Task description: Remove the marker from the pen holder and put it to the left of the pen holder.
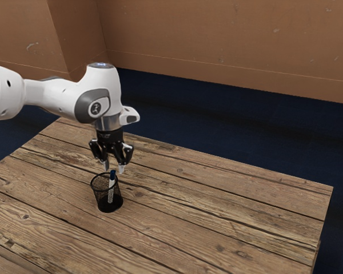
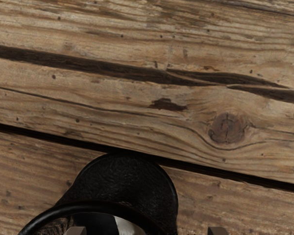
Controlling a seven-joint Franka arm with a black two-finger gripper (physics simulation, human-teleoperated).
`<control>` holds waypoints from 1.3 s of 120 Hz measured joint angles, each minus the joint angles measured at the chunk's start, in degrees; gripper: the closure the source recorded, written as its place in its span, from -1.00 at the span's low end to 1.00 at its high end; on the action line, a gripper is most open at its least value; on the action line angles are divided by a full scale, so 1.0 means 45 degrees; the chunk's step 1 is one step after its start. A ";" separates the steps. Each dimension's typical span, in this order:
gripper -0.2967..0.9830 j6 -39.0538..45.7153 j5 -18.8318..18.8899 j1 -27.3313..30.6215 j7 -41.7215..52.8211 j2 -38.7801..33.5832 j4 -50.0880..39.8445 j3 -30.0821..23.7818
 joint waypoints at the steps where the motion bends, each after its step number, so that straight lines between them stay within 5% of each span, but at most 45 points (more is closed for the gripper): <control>1: 0.10 -0.0007 0.0018 -0.0004 -0.0003 0.0013 -0.0003 -0.0010; 88: 0.50 -0.0347 0.0311 -0.0020 -0.0194 0.0096 -0.0336 -0.0228; 156: 0.65 -0.1657 0.0388 0.0100 -0.0375 -0.1962 -0.0494 0.0058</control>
